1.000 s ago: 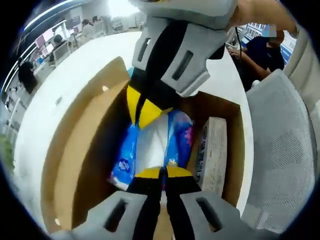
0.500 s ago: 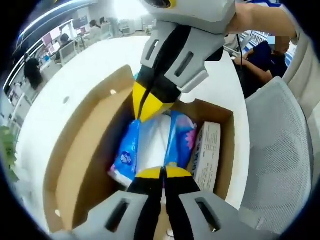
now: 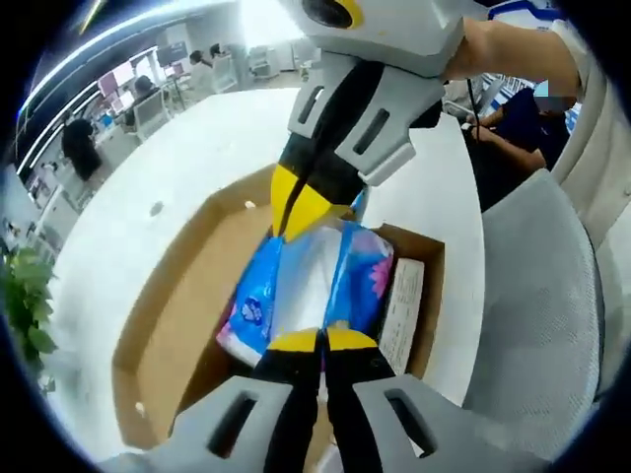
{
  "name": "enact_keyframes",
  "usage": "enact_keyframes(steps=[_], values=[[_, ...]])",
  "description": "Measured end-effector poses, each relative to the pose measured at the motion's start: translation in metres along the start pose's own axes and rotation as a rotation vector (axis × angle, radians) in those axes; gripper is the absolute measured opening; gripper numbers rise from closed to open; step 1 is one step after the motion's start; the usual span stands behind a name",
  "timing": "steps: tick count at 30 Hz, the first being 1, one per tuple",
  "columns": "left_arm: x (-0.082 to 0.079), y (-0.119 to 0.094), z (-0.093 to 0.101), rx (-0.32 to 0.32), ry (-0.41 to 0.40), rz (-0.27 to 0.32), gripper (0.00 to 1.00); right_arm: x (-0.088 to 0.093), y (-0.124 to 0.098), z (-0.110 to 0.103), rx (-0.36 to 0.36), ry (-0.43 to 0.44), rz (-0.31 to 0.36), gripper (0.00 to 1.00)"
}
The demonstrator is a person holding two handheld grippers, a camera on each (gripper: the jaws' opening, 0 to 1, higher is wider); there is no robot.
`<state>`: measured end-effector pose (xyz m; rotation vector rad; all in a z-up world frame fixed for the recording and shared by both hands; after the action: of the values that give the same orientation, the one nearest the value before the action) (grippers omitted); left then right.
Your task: Operate the shoe box by opening the lid, removing the specified soft item, and placing it in the target area until the item is outside and the box remains undamaged.
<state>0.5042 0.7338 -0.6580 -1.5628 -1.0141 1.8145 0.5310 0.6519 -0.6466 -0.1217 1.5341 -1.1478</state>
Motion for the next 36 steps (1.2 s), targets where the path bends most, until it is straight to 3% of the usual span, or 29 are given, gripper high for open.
enact_keyframes(steps=[7, 18, 36], values=[[-0.015, -0.015, 0.005, -0.009, 0.008, 0.012, 0.00, -0.011, -0.020, 0.001, 0.005, -0.034, 0.025, 0.00], [-0.042, -0.026, 0.015, 0.008, -0.018, 0.036, 0.00, -0.010, -0.050, 0.006, 0.020, -0.034, 0.039, 0.00], [-0.088, -0.013, 0.040, 0.077, 0.040, 0.069, 0.00, 0.013, -0.087, 0.021, 0.051, 0.010, 0.042, 0.00]])
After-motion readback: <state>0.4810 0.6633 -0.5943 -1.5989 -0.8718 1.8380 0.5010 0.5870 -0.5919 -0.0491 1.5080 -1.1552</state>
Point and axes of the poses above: the point that each gripper's makers call its tool centre point, and the gripper's own axes: y roughly forward along the fingers, z roughly to its right, x roughly out of its underside, the point moved 4 cm from there along -y, roughly backward along the fingers, and after that the axes turned 4 degrees about x, right-handed, at the moved point
